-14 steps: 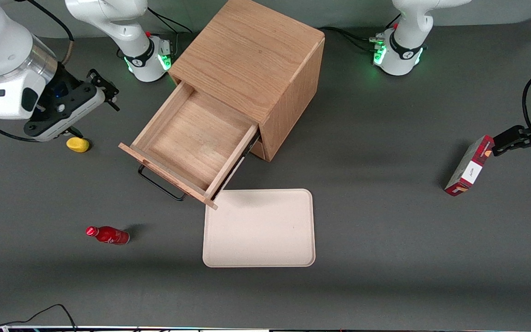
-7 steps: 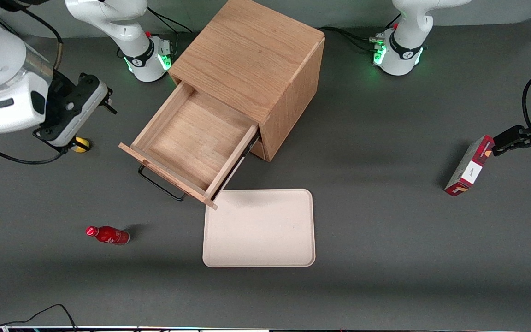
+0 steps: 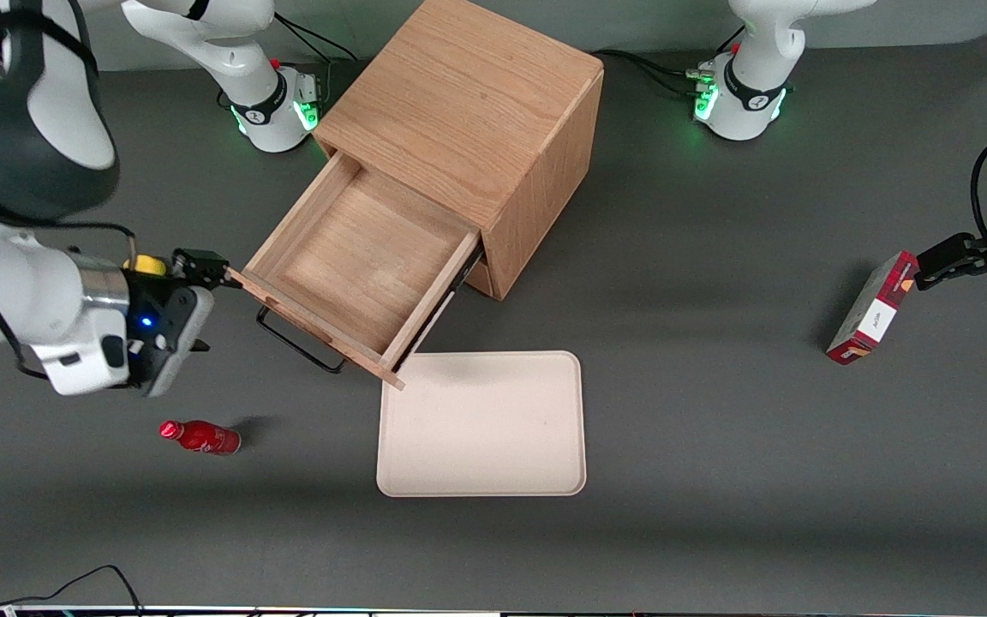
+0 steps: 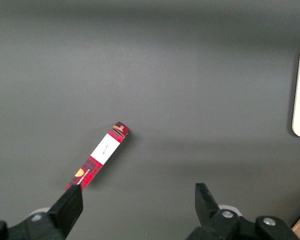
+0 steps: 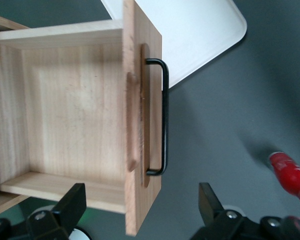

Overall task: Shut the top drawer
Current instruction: 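Lower the right gripper against the drawer front beside the black handle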

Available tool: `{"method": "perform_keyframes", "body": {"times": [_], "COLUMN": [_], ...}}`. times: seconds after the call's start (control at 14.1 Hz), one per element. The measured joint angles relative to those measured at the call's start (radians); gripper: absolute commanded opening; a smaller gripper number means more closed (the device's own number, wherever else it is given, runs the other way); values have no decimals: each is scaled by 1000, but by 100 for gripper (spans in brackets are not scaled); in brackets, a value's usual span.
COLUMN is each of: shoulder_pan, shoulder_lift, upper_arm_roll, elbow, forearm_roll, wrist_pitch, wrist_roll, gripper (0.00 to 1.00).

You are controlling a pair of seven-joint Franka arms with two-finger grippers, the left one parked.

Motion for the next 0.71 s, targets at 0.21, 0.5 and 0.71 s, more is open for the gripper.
{"method": "perform_keyframes", "body": {"times": [0.21,0.5,0.71], "shoulder_pan": [3,6,10], "shoulder_lift": [59,97,130], "upper_arm_roll": [0,-1,-1], "elbow": [4,-1,-8], "forearm_roll": [-3,-4,-4], "wrist_pitch": [23,68,93], "wrist_roll": [0,28,78], "gripper": [100,100,100]}}
